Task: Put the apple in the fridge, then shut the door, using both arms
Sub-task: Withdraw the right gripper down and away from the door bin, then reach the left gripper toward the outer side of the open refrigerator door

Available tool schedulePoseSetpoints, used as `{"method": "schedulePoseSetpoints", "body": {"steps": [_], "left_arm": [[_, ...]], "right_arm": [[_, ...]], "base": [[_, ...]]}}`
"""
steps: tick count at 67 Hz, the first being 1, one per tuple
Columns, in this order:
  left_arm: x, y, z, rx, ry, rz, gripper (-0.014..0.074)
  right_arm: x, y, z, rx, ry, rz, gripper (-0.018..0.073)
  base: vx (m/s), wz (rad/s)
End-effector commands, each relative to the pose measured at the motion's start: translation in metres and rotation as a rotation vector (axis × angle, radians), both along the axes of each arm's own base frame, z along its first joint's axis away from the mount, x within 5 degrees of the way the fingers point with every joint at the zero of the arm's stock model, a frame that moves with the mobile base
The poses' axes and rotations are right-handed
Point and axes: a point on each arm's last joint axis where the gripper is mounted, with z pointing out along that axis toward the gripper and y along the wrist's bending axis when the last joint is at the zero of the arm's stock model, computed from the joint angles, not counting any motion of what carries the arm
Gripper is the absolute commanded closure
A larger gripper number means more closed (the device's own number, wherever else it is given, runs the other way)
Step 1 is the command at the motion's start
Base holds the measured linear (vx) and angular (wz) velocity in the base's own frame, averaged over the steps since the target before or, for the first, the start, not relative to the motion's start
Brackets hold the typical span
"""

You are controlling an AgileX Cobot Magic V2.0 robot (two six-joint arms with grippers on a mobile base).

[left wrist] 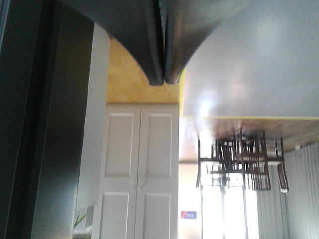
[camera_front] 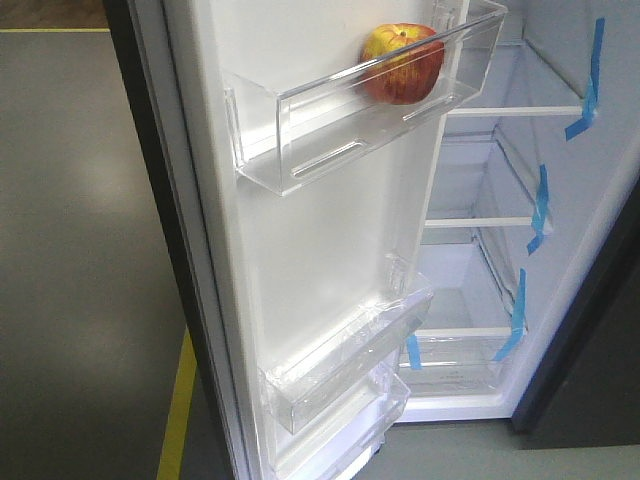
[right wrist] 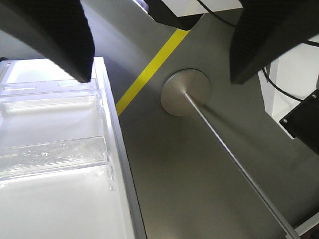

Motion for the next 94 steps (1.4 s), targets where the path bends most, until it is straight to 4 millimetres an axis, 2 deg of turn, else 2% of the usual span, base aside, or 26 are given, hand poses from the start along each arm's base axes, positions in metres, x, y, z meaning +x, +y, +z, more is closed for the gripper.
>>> {"method": "schedulePoseSetpoints", "body": {"steps": [1, 8, 18, 30, 39, 51, 63, 73, 94], "left_arm": [[-0.005, 0.000, 0.023, -0.058, -0.194, -0.009, 0.0603], [-0.007, 0.000, 0.039, -0.079, -0.222, -0.015, 0.0603], [0.003, 0.000, 0.067, -0.083, -0.087, -0.013, 0.0603], [0.031, 0.001, 0.101, -0.039, 0.149, -0.005, 0.0603], [0.060, 0.001, 0.116, 0.030, 0.334, -0.009, 0.0603], [0.099, 0.002, 0.127, 0.070, 0.526, -0.025, 0.0603], [0.141, 0.002, 0.126, 0.082, 0.674, -0.044, 0.0603], [0.170, -0.001, 0.126, 0.068, 0.729, -0.095, 0.0603], [0.228, -0.015, 0.130, -0.003, 0.713, -0.259, 0.0603]], "right_arm": [[0.003, 0.001, 0.011, 0.047, -0.040, -0.014, 0.0021], [0.003, 0.001, 0.011, 0.047, -0.040, -0.014, 0.0021], [0.003, 0.001, 0.011, 0.047, -0.040, -0.014, 0.0021], [0.003, 0.001, 0.011, 0.047, -0.040, -0.014, 0.0021], [0.003, 0.001, 0.011, 0.047, -0.040, -0.014, 0.0021], [0.003, 0.001, 0.011, 0.047, -0.040, -0.014, 0.0021], [0.003, 0.001, 0.011, 0.047, -0.040, -0.014, 0.0021], [0.003, 0.001, 0.011, 0.047, -0.040, -0.014, 0.0021], [0.003, 0.001, 0.011, 0.047, -0.040, -0.014, 0.0021]], "base": [[0.00, 0.00], [0.00, 0.00], [0.00, 0.00], [0.00, 0.00], [0.00, 0.00], [0.00, 0.00], [0.00, 0.00], [0.00, 0.00], [0.00, 0.00]]}}
